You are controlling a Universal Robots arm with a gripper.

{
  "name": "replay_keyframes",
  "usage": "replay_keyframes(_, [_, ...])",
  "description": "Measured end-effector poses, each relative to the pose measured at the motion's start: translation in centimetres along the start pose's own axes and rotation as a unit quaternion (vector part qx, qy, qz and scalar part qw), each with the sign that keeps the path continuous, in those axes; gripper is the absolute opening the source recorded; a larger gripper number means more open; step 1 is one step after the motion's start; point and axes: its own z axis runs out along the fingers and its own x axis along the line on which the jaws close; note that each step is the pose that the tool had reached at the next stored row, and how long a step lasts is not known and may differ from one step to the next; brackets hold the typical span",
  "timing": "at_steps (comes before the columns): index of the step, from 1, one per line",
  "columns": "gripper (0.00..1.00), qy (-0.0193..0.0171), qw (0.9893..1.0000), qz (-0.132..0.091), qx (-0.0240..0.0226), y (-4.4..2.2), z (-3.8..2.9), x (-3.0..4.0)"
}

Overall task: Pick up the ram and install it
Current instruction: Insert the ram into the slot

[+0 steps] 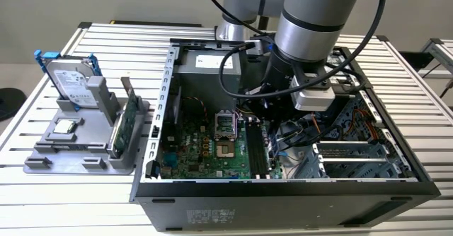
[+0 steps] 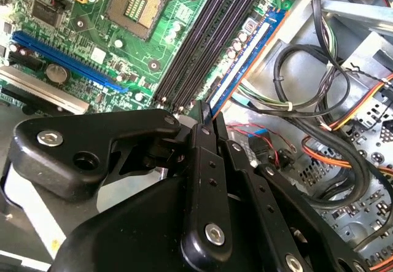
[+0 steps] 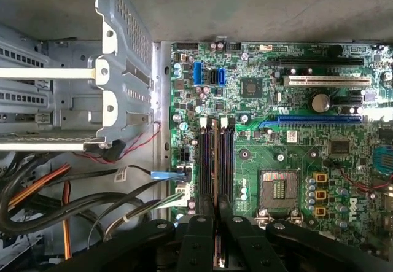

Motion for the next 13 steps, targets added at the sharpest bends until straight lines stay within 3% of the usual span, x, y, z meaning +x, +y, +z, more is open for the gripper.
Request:
replay_keyframes(4, [0.0, -0.0005, 0.9999, 0.01, 0.0, -0.01, 0.17, 0.0])
replay_keyframes(13, [0.0, -0.0003, 0.9999, 0.011, 0.0003, -0.01, 0.34, 0.01])
